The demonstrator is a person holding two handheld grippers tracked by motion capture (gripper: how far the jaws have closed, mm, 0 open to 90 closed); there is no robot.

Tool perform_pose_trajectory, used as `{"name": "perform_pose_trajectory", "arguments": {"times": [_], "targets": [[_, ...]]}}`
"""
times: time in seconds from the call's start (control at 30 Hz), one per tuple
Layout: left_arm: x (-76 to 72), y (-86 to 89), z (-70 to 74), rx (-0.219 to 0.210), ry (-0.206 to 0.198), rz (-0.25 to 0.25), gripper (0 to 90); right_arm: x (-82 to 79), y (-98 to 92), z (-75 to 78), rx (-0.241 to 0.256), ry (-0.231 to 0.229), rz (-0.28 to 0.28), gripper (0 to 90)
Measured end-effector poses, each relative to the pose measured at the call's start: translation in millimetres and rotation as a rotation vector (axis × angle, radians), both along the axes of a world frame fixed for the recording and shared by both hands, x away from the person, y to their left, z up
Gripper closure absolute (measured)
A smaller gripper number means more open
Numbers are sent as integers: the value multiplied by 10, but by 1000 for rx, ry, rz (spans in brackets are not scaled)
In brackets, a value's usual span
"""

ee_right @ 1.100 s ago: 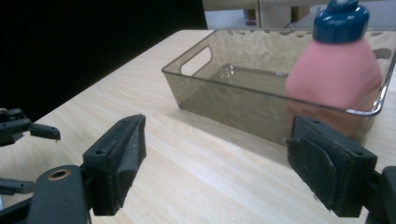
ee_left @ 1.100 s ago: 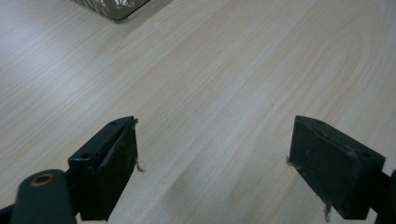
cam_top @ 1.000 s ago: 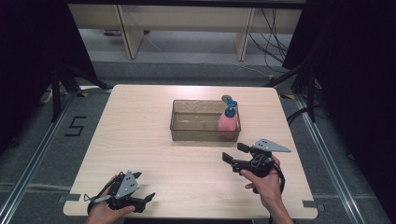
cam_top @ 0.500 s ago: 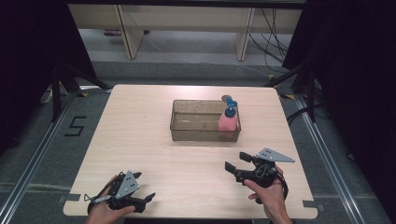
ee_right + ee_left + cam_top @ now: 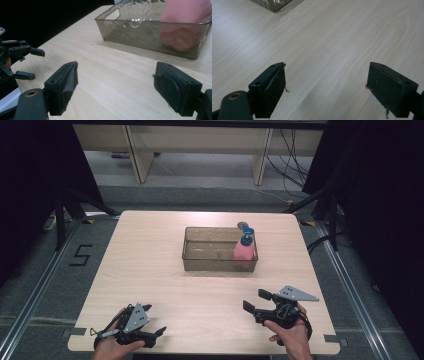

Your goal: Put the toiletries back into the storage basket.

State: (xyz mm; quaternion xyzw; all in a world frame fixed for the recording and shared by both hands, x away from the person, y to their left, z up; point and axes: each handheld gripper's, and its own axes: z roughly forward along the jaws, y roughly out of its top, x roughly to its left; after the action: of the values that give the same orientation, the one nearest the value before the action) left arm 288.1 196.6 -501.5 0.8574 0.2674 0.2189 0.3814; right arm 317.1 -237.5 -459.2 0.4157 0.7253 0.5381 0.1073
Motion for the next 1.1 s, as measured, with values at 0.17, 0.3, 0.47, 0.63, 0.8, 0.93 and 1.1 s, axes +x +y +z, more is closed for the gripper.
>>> {"name": "perform_pose_trajectory", "arguments": {"times": [0.17, 0.3, 0.47, 0.63, 0.8, 0.93, 1.1], "targets": [[0, -1, -1, -1, 1, 0, 150, -62, -7, -22, 7, 22, 0, 195], [2, -2, -4, -3, 4, -3, 150, -89, -27, -42, -12, 6, 11, 195], [2, -1, -3, -4, 3, -2, 150, -154, -32, -55, -10, 36, 12, 195], [2, -2, -3, -3, 4, -2, 150, -196, -33, -84, -18, 29, 12, 195], [3, -1, -3, -4, 3, -2, 150, -260, -47, -85, -25, 68, -5, 195], [1, -2, -3, -4, 3, -2, 150, -280, -58, -108, -21, 59, 13, 196], [1, -3, -3, -2, 5, -2, 150, -313, -68, -126, -20, 62, 8, 196]]}}
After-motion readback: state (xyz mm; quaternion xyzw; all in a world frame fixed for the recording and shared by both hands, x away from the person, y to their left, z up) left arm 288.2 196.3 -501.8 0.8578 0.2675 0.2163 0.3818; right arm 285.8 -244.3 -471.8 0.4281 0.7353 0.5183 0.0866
